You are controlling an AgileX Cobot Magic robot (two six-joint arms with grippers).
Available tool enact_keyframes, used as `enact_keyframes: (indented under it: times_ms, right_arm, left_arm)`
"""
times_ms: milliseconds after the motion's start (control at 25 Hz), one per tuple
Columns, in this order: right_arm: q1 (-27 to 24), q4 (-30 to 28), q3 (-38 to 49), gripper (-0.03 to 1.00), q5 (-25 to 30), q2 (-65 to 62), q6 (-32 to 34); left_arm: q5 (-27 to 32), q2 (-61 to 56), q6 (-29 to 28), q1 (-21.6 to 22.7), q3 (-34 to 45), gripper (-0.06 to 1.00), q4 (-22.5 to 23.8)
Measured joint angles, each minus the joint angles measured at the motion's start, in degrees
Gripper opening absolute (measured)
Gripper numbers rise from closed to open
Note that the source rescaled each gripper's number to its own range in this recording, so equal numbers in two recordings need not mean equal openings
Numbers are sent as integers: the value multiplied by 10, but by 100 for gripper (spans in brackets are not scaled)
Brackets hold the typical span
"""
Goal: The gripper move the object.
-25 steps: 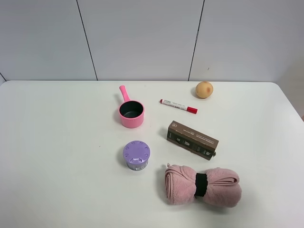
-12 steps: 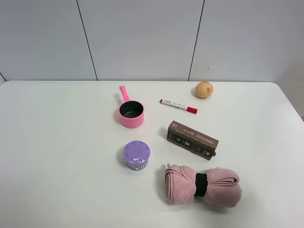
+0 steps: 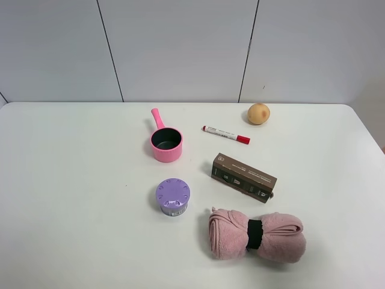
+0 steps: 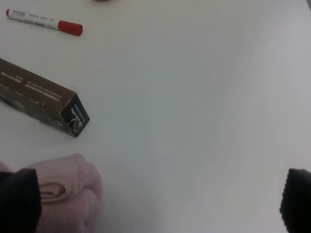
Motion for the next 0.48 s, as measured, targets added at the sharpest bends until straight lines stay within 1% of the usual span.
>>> enact_keyframes:
  times_ms: [480]
  right_arm:
    - [0, 0, 0, 100, 0, 0, 0]
  left_arm:
    - [0, 0, 0, 0, 0, 84, 0]
